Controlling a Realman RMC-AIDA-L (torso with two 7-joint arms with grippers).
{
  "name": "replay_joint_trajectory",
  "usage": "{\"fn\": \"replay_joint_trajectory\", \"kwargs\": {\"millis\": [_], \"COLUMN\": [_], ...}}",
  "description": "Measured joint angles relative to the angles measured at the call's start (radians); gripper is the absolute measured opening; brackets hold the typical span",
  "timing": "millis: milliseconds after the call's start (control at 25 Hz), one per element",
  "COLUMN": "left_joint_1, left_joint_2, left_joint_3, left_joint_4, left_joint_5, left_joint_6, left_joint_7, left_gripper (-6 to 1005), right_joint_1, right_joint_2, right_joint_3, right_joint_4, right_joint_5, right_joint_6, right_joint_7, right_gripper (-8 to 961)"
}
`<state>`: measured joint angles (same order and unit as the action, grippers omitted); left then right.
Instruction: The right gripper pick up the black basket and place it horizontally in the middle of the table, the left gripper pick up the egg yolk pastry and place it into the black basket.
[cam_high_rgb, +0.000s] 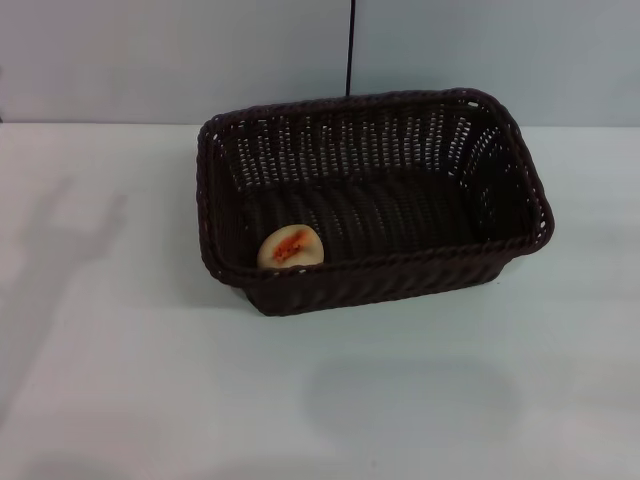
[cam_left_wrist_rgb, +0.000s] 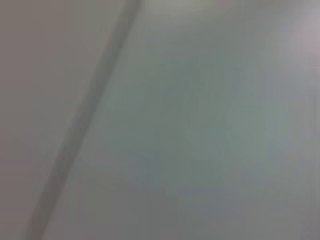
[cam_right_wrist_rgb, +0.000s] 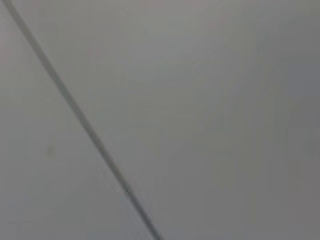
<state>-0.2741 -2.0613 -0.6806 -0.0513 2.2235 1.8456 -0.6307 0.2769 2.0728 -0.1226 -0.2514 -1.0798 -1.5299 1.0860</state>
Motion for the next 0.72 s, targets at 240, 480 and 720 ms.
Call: {"fn": "replay_joint_trajectory", "kwargs": {"millis": [240, 480, 720], "left_joint_1": [0.086, 0.1, 0.1], "left_joint_2": [0.002, 0.003, 0.003], "left_joint_3": [-0.161, -0.184, -0.186], "left_joint_4": [0.0, -0.001, 0.0], "left_joint_5": [0.0, 0.001, 0.004], "left_joint_6": [0.01, 0.018, 0.022], "left_joint_7": [-0.005, -0.01, -0.01], "left_gripper": [832, 832, 832], "right_joint_1": [-0.023, -0.04, -0.049], "right_joint_2": [-0.001, 0.0, -0.001], "right_joint_3": [0.068, 0.097, 0.109], "right_joint_4": [-0.002, -0.002, -0.002], "right_joint_5": [0.001, 0.001, 0.002], "right_joint_6": [0.0, 0.003, 0.008], "right_joint_7": [0.0, 0.0, 0.0], "right_gripper": [217, 217, 217]}}
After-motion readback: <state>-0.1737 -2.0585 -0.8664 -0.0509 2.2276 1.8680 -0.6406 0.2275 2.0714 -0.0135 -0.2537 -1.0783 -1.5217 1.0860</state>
